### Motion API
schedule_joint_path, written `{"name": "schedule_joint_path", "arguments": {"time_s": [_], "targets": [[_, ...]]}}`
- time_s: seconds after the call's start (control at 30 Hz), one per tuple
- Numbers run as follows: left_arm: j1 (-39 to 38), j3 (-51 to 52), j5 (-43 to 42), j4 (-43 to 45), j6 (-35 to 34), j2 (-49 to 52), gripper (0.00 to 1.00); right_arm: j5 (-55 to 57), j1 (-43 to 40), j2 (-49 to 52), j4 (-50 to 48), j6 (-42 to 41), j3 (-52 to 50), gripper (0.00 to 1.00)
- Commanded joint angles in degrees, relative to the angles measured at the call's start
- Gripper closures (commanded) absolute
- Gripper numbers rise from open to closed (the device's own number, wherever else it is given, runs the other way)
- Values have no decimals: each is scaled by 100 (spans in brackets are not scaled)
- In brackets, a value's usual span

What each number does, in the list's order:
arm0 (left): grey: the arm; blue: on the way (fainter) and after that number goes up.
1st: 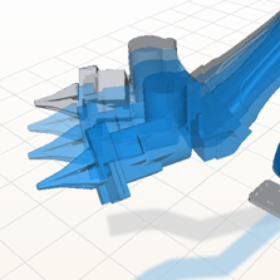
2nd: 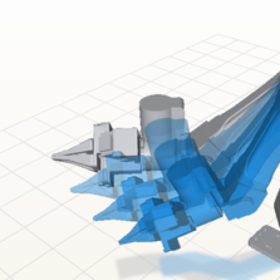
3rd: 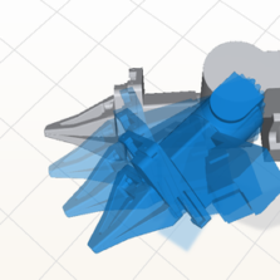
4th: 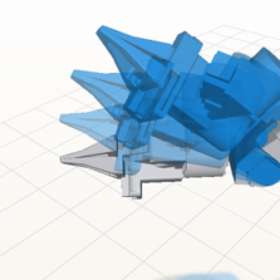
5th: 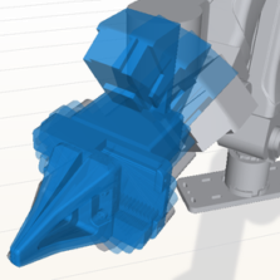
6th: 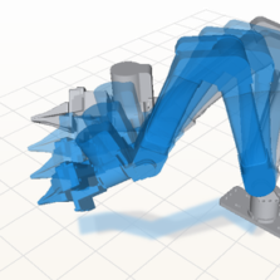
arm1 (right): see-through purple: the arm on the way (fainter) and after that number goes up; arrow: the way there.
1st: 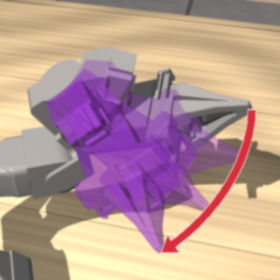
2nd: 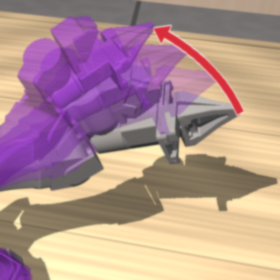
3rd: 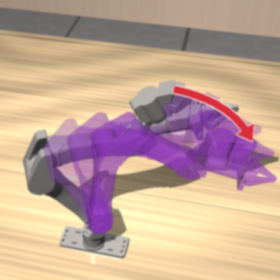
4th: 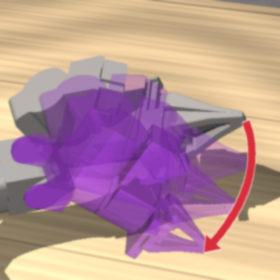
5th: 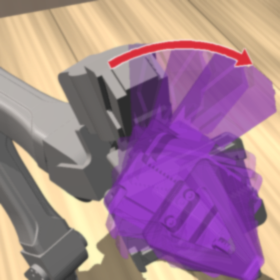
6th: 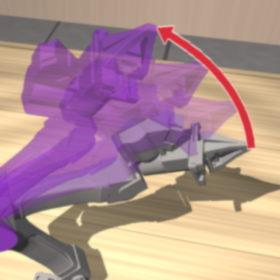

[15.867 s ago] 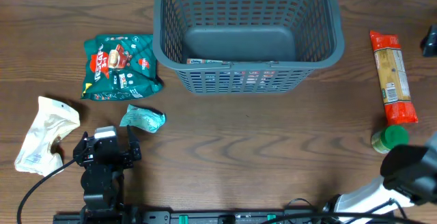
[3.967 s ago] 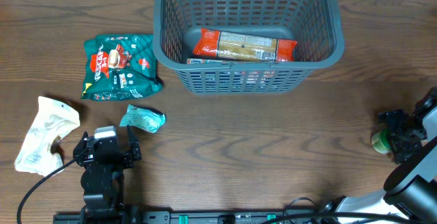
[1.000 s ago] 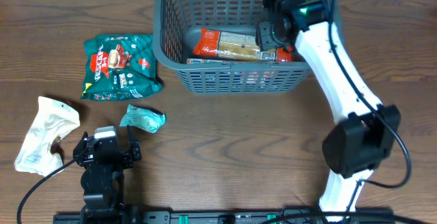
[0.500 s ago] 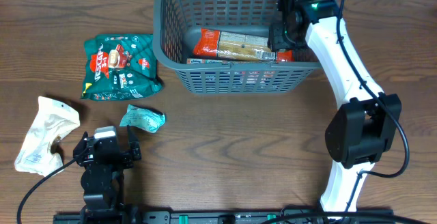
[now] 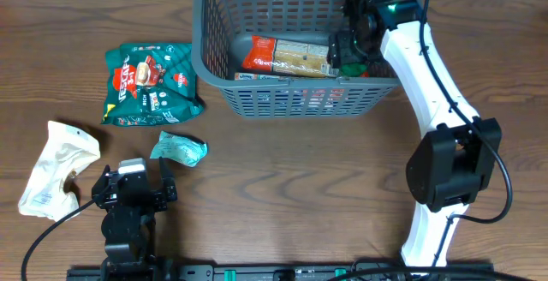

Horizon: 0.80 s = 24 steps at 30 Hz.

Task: Pack container
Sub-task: 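Open the right gripper and withdraw it to the right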

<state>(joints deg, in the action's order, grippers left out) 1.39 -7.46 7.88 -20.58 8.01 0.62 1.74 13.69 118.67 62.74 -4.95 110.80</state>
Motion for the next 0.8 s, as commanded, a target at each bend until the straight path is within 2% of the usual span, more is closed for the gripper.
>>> {"name": "schedule_joint_path", "arguments": {"time_s": [0.0, 0.13, 0.33, 0.6, 0.77], "targets": [[-24, 116, 24, -28, 96, -39, 1, -109, 199, -155, 118, 339, 704, 20], [-24, 116, 24, -28, 96, -39, 1, 326, 321, -398, 446, 260, 1838, 18], [-24, 116, 24, -28, 96, -39, 2, 1447, -61, -837, 1005, -737, 3261, 16], [-24, 116, 24, -28, 96, -39, 2, 1770, -1609, -1386, 1902, -1403, 3499, 5], [-24, 116, 24, -28, 96, -39, 2, 1429, -2437, -1495, 2249, -1541, 3499, 4]]}}
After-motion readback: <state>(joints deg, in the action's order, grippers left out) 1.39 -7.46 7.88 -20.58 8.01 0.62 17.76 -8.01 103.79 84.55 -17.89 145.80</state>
